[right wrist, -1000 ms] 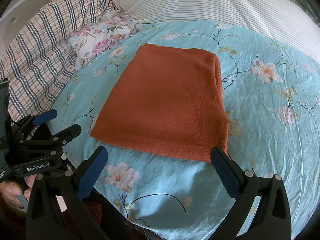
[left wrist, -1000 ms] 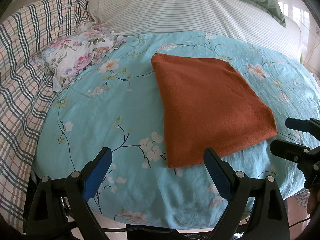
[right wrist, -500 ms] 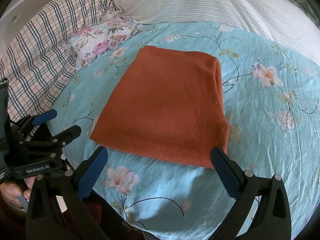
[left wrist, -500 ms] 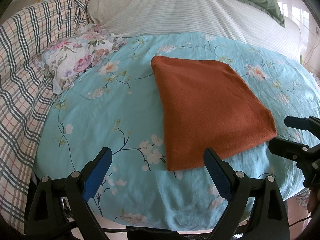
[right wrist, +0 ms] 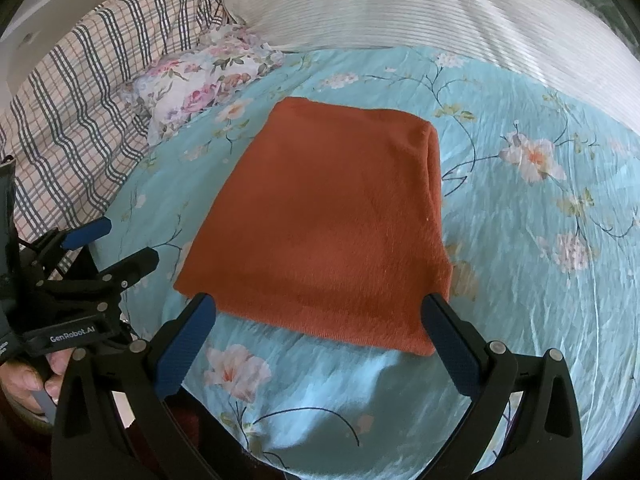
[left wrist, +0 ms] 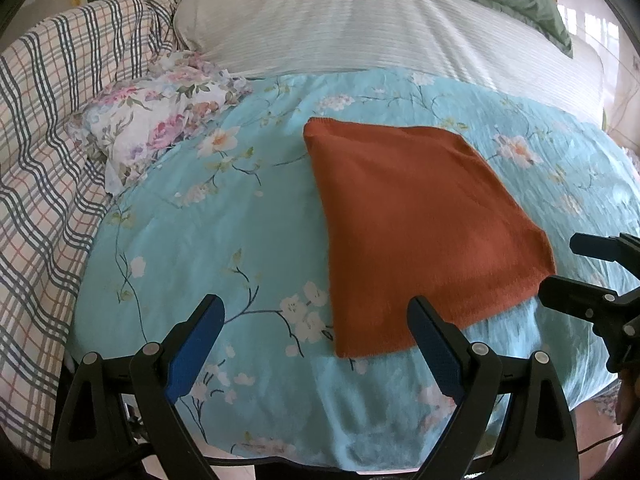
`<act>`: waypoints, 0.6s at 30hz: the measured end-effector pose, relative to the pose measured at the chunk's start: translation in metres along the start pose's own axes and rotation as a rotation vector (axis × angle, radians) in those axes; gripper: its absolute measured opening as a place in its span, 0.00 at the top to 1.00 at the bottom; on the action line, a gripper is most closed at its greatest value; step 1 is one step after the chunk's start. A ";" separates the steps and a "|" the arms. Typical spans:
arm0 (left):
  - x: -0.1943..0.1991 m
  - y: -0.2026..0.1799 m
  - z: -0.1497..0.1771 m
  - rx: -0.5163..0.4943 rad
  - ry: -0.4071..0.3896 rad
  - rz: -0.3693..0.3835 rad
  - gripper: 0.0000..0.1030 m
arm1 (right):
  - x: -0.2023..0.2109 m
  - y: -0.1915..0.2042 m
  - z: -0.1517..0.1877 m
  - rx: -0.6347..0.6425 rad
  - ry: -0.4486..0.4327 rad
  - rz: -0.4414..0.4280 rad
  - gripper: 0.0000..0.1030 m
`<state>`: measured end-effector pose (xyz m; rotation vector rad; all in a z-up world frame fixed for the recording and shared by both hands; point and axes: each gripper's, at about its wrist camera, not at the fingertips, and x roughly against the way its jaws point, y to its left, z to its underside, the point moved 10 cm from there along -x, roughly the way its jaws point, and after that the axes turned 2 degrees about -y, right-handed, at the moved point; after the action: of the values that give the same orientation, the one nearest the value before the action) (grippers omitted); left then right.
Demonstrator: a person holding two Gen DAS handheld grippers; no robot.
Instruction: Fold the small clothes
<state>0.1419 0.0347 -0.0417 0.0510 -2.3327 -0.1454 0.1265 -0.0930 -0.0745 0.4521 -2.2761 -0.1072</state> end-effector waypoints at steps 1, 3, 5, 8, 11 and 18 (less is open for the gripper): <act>0.000 0.000 -0.001 0.000 -0.003 0.000 0.09 | 0.000 0.000 -0.002 0.000 -0.003 0.000 0.01; 0.000 0.001 -0.005 -0.003 -0.007 -0.001 0.09 | -0.001 -0.001 -0.004 0.003 -0.004 0.000 0.01; -0.001 0.001 -0.007 -0.004 -0.010 -0.002 0.09 | -0.002 -0.003 -0.006 0.003 -0.004 0.000 0.01; -0.003 0.001 -0.010 -0.004 -0.013 -0.007 0.09 | -0.005 -0.007 -0.008 -0.001 -0.001 0.004 0.01; -0.003 0.000 -0.014 -0.006 -0.016 -0.009 0.09 | -0.006 -0.012 -0.010 -0.007 -0.001 0.006 0.01; -0.006 -0.004 -0.015 -0.017 -0.009 -0.012 0.09 | -0.011 -0.018 -0.013 -0.016 0.002 -0.002 0.01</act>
<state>0.1575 0.0295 -0.0362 0.0559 -2.3406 -0.1715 0.1476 -0.1050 -0.0771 0.4460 -2.2714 -0.1266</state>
